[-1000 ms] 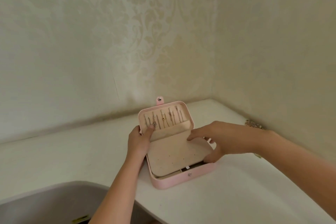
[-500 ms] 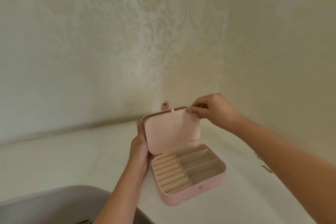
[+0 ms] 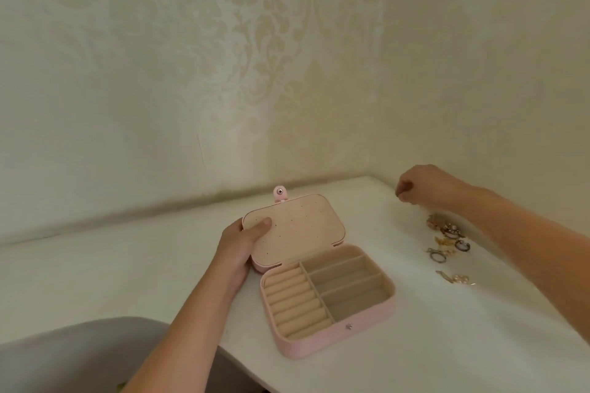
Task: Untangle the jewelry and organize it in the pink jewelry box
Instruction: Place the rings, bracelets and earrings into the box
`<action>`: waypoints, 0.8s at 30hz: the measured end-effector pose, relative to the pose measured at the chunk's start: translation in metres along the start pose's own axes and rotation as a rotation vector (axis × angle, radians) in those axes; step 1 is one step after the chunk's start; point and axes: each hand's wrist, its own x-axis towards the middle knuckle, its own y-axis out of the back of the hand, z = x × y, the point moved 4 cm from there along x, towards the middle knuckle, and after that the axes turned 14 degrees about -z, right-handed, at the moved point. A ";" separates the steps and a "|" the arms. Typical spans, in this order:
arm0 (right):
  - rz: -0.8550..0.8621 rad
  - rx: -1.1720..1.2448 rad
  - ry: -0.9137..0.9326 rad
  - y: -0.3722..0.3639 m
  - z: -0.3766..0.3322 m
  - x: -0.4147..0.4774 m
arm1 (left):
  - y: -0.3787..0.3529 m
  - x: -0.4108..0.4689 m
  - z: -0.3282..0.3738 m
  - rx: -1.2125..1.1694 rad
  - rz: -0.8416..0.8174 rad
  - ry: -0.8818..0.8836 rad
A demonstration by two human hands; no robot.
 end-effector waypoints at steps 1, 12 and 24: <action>-0.044 -0.080 -0.084 0.000 0.013 -0.002 | -0.002 0.003 0.004 -0.012 -0.005 0.009; -0.145 -0.429 -0.150 -0.038 0.033 -0.013 | -0.022 0.027 0.000 0.641 0.241 -0.019; -0.137 -0.387 -0.150 -0.035 0.031 -0.010 | -0.078 0.007 0.024 1.195 0.016 -0.217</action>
